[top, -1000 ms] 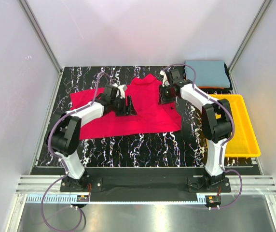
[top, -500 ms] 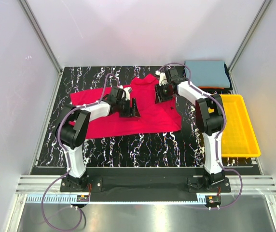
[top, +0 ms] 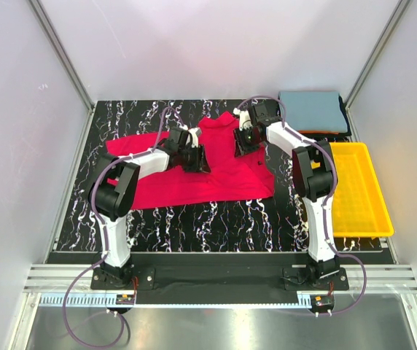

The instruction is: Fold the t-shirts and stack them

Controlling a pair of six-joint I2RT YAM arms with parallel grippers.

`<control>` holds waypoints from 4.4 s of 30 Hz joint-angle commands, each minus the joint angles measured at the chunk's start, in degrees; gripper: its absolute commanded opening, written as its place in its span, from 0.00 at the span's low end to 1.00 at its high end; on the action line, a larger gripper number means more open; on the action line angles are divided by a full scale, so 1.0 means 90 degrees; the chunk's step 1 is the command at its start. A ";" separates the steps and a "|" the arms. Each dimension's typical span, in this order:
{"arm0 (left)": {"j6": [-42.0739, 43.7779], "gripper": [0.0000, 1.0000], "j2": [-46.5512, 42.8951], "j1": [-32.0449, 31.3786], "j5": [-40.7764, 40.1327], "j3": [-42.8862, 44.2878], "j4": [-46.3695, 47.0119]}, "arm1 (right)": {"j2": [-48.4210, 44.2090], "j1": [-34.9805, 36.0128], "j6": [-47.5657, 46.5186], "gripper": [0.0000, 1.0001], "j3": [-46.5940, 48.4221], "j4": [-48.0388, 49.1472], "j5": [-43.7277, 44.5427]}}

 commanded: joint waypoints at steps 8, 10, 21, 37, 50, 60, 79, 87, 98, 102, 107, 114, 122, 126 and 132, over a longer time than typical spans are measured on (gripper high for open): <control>0.0156 0.15 0.0126 -0.0023 -0.0081 0.0440 -0.0059 | 0.0166 0.0002 -0.0060 0.34 0.0430 -0.0078 -0.0109; 0.0127 0.12 0.0155 -0.0023 -0.0061 0.0470 -0.0069 | 0.0205 -0.0007 -0.0070 0.35 0.0440 -0.0127 -0.0089; 0.0010 0.00 0.0146 -0.0032 -0.0158 0.0480 -0.0147 | 0.0273 -0.0007 -0.0011 0.02 0.0606 -0.0225 0.0009; -0.0722 0.00 -0.0020 -0.0023 -0.1037 0.0314 -0.0313 | 0.0039 0.0041 0.0076 0.00 0.0762 0.0146 0.0224; -0.1113 0.00 -0.0108 -0.0023 -0.1155 0.0148 -0.0245 | -0.0303 0.0276 -0.0002 0.00 0.0519 0.0507 0.0487; -0.1260 0.00 -0.0333 -0.0032 -0.1370 0.0060 -0.0245 | -0.0420 0.0344 0.0203 0.00 0.0401 0.0898 0.0966; -0.1465 0.10 -0.0089 -0.0023 -0.1780 0.0157 -0.0654 | 0.0117 0.0403 0.0339 0.08 0.0548 0.1064 0.1238; -0.1270 0.48 -0.0713 -0.0013 -0.2327 0.0723 -0.1689 | -0.1258 0.0422 0.2191 0.40 -0.0065 -0.0585 0.2478; -0.1104 0.51 -0.1973 0.0231 -0.1848 0.0285 -0.1973 | -0.2353 0.0461 0.3611 0.22 -0.2596 -0.0967 0.2596; -0.1133 0.52 -0.2519 0.0787 -0.1595 -0.0262 -0.1934 | -0.2666 0.0500 0.3855 0.21 -0.3260 -0.0948 0.3044; -0.0967 0.53 -0.3271 0.1344 -0.1263 -0.0672 -0.1954 | -0.3007 0.0491 0.4235 0.20 -0.4236 -0.0909 0.3368; -0.0830 0.55 -0.4014 0.1637 -0.1437 -0.0955 -0.2276 | -0.4314 0.0491 0.4676 0.21 -0.4951 -0.0947 0.3291; -0.0568 0.59 -0.4025 0.2652 -0.0999 -0.0722 -0.2442 | -0.4250 0.0374 0.4637 0.32 -0.2844 -0.1319 0.3339; -0.0469 0.58 -0.3392 0.3412 -0.0784 -0.0060 -0.2559 | -0.2983 0.0296 0.4598 0.33 -0.0856 -0.1299 0.3505; -0.1191 0.57 -0.2375 0.4020 -0.0764 0.1074 -0.2735 | -0.1174 0.0042 0.4959 0.33 0.1499 -0.1319 0.3369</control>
